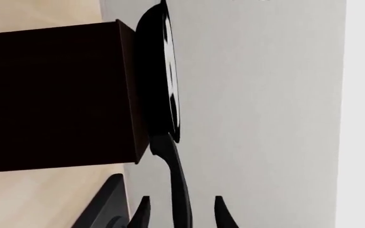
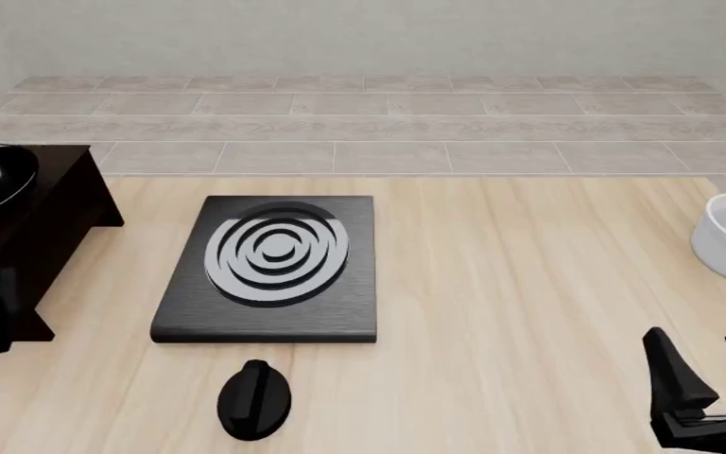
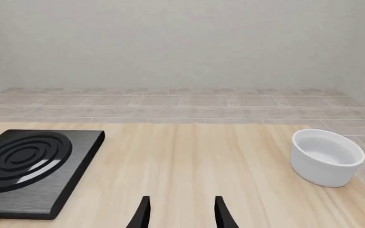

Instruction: Put the frying pan on top of the cabinet.

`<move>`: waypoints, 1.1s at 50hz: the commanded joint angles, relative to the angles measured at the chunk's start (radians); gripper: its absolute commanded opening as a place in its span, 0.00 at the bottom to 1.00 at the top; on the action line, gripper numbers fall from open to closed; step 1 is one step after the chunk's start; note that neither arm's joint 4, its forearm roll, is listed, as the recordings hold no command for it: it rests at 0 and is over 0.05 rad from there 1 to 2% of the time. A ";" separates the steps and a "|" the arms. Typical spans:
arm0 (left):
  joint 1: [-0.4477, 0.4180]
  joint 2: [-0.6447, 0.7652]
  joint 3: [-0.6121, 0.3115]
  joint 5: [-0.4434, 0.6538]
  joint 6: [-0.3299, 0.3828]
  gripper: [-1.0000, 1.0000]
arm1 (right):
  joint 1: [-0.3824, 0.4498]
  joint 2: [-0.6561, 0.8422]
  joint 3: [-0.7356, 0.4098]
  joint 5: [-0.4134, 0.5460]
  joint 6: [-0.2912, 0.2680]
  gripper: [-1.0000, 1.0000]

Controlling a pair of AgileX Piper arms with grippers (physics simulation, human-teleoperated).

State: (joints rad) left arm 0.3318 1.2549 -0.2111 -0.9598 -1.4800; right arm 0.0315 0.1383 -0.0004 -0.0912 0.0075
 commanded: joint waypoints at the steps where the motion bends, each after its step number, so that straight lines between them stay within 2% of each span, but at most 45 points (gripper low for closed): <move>1: 0.010 -0.007 0.002 0.009 0.009 1.00 | 0.001 0.002 0.000 -0.002 -0.001 1.00; 28: -0.001 -0.088 0.020 0.065 -0.001 1.00 | 0.002 -0.008 0.000 0.007 -0.003 1.00; 55: 0.042 -0.123 0.041 0.081 -0.001 1.00 | 0.004 -0.017 0.000 0.015 -0.006 1.00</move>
State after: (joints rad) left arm 0.3590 1.1374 -0.1782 -0.8763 -1.4805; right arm 0.0346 0.1228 -0.0002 -0.0773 0.0023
